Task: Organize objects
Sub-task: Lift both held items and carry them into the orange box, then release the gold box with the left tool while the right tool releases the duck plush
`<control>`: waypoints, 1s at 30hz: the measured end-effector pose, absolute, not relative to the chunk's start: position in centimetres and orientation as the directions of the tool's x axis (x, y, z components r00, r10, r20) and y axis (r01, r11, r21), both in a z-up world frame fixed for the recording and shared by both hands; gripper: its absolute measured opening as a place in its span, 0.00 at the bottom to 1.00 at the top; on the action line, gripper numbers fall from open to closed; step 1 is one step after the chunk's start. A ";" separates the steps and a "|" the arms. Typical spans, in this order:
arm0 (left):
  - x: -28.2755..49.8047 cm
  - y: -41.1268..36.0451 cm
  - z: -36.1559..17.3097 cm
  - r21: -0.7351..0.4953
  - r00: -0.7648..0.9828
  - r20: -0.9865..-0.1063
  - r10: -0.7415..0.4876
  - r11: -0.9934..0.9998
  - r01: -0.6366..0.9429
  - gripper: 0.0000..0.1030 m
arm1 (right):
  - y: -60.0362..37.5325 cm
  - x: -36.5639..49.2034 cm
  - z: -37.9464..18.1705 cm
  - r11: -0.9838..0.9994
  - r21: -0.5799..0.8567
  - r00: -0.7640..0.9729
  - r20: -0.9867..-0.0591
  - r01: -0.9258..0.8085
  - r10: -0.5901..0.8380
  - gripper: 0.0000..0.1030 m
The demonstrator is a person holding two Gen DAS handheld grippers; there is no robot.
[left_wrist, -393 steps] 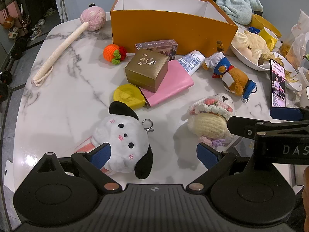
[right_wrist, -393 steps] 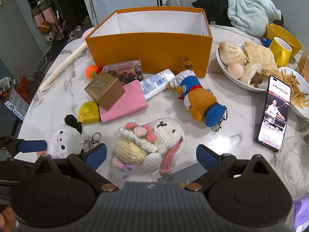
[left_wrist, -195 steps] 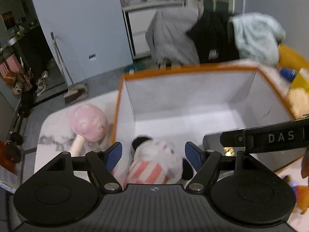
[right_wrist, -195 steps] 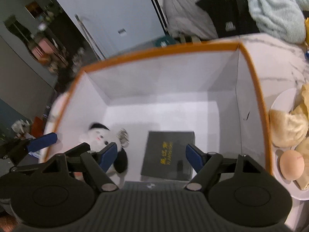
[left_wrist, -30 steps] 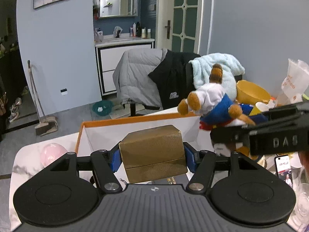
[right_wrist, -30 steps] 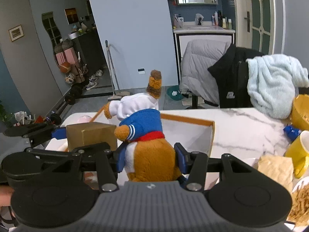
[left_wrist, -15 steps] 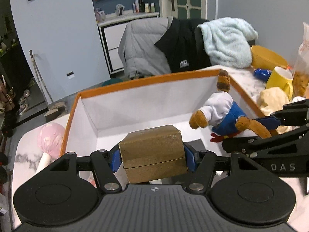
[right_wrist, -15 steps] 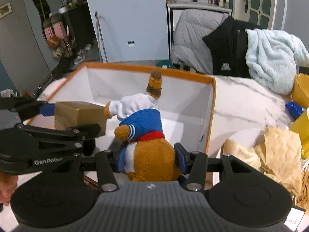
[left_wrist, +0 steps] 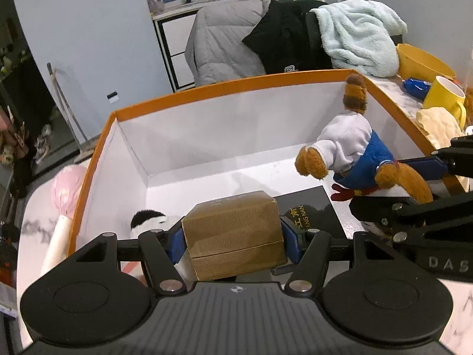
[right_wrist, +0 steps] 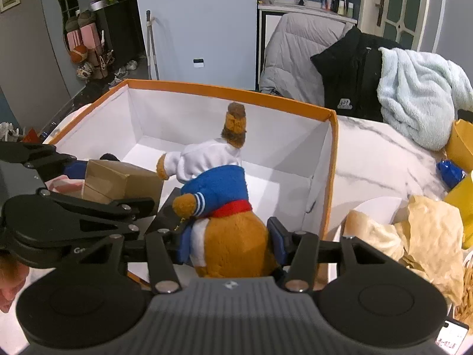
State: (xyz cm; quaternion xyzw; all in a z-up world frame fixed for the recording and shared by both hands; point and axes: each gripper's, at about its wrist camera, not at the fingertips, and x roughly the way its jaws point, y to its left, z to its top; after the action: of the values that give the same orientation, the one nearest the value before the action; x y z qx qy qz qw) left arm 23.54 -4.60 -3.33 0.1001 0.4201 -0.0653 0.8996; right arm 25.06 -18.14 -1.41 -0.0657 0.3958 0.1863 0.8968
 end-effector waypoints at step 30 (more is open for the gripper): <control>22.9 -3.5 -0.8 0.138 0.702 -0.712 -0.002 0.980 0.143 0.86 | -20.2 25.2 0.4 0.941 0.099 0.668 -0.680 -0.324 0.301 0.66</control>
State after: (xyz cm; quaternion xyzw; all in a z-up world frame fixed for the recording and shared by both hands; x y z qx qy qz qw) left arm 22.93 -3.48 -0.84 0.0917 0.3839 -0.0393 0.9180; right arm 25.23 -20.21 0.44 -0.0154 0.3695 0.1713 0.9132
